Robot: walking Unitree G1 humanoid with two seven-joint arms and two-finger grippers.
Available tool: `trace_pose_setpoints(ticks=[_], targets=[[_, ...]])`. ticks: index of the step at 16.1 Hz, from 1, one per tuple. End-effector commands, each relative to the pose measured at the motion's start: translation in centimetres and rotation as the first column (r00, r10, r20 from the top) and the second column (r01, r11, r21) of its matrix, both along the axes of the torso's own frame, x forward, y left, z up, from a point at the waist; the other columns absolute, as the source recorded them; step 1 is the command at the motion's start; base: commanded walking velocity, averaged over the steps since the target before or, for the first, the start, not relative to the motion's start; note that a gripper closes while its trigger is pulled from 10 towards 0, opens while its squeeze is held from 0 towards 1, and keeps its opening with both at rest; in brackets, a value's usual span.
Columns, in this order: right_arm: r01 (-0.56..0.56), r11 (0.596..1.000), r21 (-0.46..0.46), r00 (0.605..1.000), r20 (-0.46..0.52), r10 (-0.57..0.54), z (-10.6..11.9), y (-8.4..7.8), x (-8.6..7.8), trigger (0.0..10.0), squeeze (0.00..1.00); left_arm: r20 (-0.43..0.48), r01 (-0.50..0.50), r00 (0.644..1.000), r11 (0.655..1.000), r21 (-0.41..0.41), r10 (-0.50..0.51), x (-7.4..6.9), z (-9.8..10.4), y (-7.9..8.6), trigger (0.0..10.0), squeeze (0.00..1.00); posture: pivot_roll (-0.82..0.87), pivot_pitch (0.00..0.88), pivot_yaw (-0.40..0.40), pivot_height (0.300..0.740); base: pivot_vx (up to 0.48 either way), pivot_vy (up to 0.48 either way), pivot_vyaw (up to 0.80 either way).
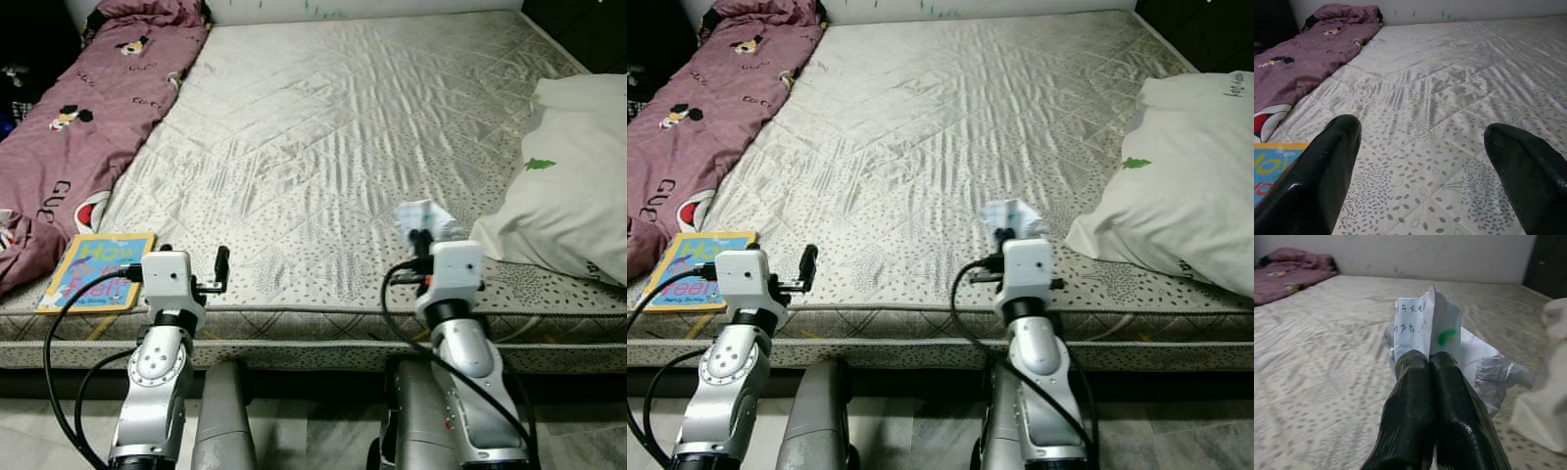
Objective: Clean up the room
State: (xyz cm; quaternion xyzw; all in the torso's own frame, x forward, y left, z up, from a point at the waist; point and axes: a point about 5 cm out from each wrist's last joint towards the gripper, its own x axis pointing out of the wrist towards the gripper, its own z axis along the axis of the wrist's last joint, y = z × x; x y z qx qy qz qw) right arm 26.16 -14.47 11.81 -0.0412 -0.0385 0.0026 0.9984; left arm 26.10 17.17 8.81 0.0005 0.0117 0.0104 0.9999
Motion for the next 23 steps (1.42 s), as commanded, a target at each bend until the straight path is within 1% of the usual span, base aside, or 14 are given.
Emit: trace_pose_setpoints(ticks=[1,3,5,7,9,12,14,15,19,22,23], targets=[[0.022,1.0,0.011,1.0,0.007,-0.022,0.1,-0.3,0.2,10.0,0.0,-0.002,-0.01,1.0,1.0,0.0,0.01,0.1,0.0,0.3,10.0,0.0,0.0,0.0,0.057,0.54,0.0,0.0,0.0],[0.045,0.999,0.028,0.999,0.009,-0.046,0.2,-0.9,0.6,10.0,0.0,-0.005,-0.004,1.0,1.0,-0.016,0.004,0.4,-0.3,-0.1,10.0,0.0,0.0,0.0,0.05,0.555,0.0,0.0,0.0],[0.065,0.998,0.02,0.998,0.006,-0.065,0.0,-1.4,1.2,10.0,0.0,-0.003,-0.01,1.0,1.0,-0.022,0.01,0.3,-0.5,-0.2,10.0,0.0,0.01,0.0,0.032,0.58,0.0,0.0,0.0],[0.063,0.998,0.029,0.998,0.008,-0.063,0.3,-1.2,1.7,10.0,0.0,0.006,-0.022,1.0,1.0,-0.021,0.022,0.3,-0.4,0.0,10.0,0.0,0.01,0.0,0.027,0.6,0.0,0.0,0.0],[0.045,0.998,0.035,0.999,-0.002,-0.045,-0.2,-0.5,1.7,10.0,0.0,-0.007,-0.017,1.0,1.0,-0.005,0.017,0.1,-0.8,-0.2,10.0,0.0,0.02,0.0,0.037,0.629,0.0,0.0,0.0],[0.036,0.998,0.042,0.999,-0.034,-0.035,-1.1,0.2,1.3,10.0,0.0,-0.005,0.0,1.0,1.0,0.003,0.0,0.1,-0.8,-0.1,10.0,0.0,0.02,0.0,0.03,0.634,0.0,0.0,0.0],[0.034,0.998,0.045,0.999,-0.025,-0.033,-1.2,-0.4,1.5,10.0,0.0,0.012,-0.02,1.0,1.0,0.005,0.02,0.7,-0.4,0.3,10.0,0.0,0.03,0.0,0.024,0.634,0.0,0.0,0.0],[0.064,0.997,0.049,0.997,-0.043,-0.062,-1.4,-0.9,1.7,10.0,0.0,0.019,-0.025,1.0,1.0,0.003,0.024,0.7,-0.3,0.3,10.0,0.0,0.03,0.0,0.023,0.647,0.0,0.0,0.0],[0.085,0.995,0.043,0.996,-0.043,-0.083,-1.4,-1.1,1.7,10.0,0.0,0.009,-0.012,1.0,1.0,0.007,0.012,0.4,-0.6,0.2,10.0,0.0,0.02,0.0,0.025,0.694,0.0,0.0,0.0],[0.095,0.995,0.043,0.995,-0.039,-0.093,-1.4,-1.3,1.9,10.0,0.0,0.011,-0.01,1.0,1.0,0.0,0.01,0.9,-0.4,0.0,10.0,0.0,0.02,0.0,0.017,0.726,0.0,0.0,0.0],[0.097,0.994,0.041,0.995,-0.039,-0.096,-1.4,-1.4,2.0,10.0,0.0,0.01,-0.024,1.0,1.0,0.007,0.024,1.2,-0.3,-0.1,10.0,0.0,0.02,0.0,0.016,0.735,0.0,0.0,0.0]])
